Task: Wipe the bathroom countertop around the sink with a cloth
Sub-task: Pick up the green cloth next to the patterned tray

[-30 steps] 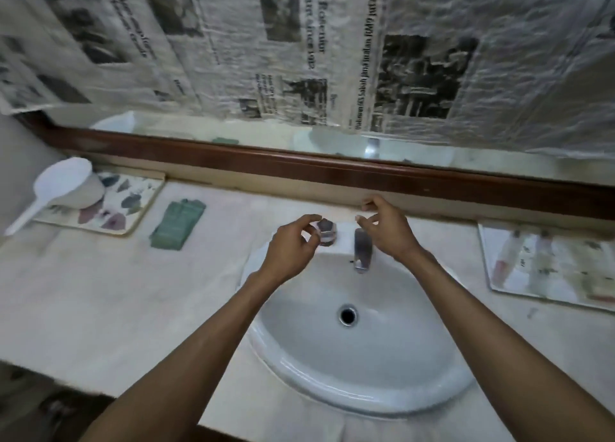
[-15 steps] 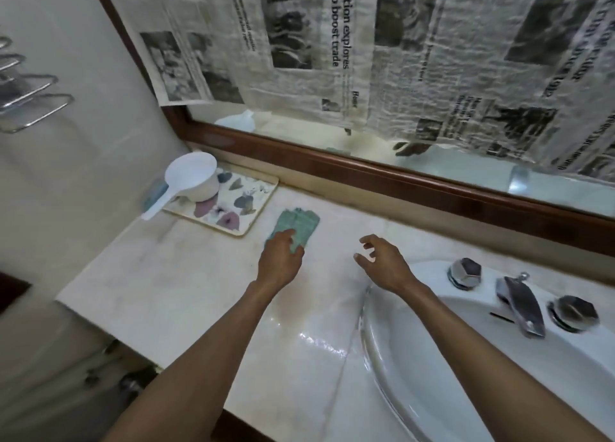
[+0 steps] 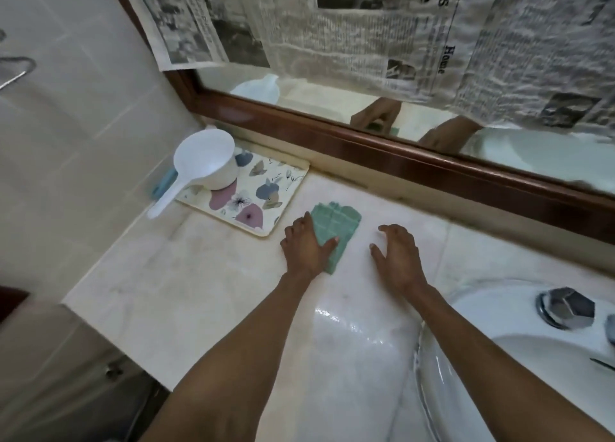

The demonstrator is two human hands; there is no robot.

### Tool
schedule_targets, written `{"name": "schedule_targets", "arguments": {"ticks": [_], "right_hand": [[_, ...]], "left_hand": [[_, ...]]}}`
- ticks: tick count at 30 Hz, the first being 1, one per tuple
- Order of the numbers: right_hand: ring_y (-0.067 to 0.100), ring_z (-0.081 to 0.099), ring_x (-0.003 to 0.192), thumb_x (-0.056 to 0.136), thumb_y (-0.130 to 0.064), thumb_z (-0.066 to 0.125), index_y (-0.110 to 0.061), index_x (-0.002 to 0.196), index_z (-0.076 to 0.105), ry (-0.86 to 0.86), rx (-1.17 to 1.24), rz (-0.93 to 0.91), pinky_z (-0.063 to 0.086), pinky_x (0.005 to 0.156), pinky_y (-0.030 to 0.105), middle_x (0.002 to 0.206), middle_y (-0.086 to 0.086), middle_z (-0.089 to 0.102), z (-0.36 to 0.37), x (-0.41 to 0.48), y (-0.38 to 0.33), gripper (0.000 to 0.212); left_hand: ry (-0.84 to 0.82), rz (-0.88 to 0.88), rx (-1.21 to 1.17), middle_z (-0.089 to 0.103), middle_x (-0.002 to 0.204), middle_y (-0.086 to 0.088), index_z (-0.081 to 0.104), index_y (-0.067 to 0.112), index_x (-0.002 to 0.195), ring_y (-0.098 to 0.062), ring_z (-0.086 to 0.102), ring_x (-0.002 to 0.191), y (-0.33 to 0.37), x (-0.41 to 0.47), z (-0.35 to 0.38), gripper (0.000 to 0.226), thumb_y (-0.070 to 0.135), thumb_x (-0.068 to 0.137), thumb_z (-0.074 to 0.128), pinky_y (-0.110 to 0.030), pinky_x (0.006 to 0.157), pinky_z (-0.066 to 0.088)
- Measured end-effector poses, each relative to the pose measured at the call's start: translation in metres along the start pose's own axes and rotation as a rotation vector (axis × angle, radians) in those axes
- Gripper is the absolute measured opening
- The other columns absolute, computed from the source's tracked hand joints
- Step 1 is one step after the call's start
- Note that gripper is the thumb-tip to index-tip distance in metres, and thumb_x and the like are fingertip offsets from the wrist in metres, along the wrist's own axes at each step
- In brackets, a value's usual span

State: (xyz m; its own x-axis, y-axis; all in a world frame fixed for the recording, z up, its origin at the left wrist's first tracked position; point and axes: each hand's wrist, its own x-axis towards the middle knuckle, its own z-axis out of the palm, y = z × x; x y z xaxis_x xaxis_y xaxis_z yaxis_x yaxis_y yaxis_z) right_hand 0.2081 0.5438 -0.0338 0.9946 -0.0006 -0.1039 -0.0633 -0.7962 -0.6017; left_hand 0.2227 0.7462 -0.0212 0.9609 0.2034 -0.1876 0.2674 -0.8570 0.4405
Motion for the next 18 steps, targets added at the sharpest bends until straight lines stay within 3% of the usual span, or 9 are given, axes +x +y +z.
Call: {"name": "schedule_targets", "arguments": {"ticks": [5,9,18], "right_hand": [[0.031,0.038,0.133,0.095,-0.026,0.055,-0.009,0.134,0.051,0.118,-0.018,0.050,0.034,0.108,0.045,0.140,0.011,0.048,0.015,0.013,-0.012,0.043],[0.031,0.040,0.130,0.096,-0.026,0.054,-0.008,0.132,0.053,0.170,-0.061,0.070,0.035,0.106,0.045,0.138,0.012,0.048,0.023,0.011,-0.019,0.041],[0.030,0.035,0.138,0.101,-0.032,0.046,-0.008,0.138,0.048,0.213,-0.062,0.159,0.030,0.114,0.043,0.147,0.013,0.044,0.035,0.029,-0.047,0.044]], "left_hand": [[-0.056,0.114,-0.025,0.047,0.134,-0.015,0.028,0.016,0.157,-0.036,0.041,0.126,-0.004,0.012,0.010,0.083,0.048,0.090,0.065,-0.043,0.102,0.034],[-0.126,0.212,-0.181,0.048,0.124,-0.016,0.029,0.016,0.158,-0.034,0.053,0.113,-0.008,0.022,0.012,0.078,0.029,0.092,0.068,-0.037,0.099,0.043],[-0.164,0.223,-0.602,0.056,0.115,-0.006,0.051,0.019,0.149,-0.022,0.059,0.109,-0.017,0.061,-0.035,0.062,0.003,0.091,0.067,-0.014,0.093,0.046]]}}
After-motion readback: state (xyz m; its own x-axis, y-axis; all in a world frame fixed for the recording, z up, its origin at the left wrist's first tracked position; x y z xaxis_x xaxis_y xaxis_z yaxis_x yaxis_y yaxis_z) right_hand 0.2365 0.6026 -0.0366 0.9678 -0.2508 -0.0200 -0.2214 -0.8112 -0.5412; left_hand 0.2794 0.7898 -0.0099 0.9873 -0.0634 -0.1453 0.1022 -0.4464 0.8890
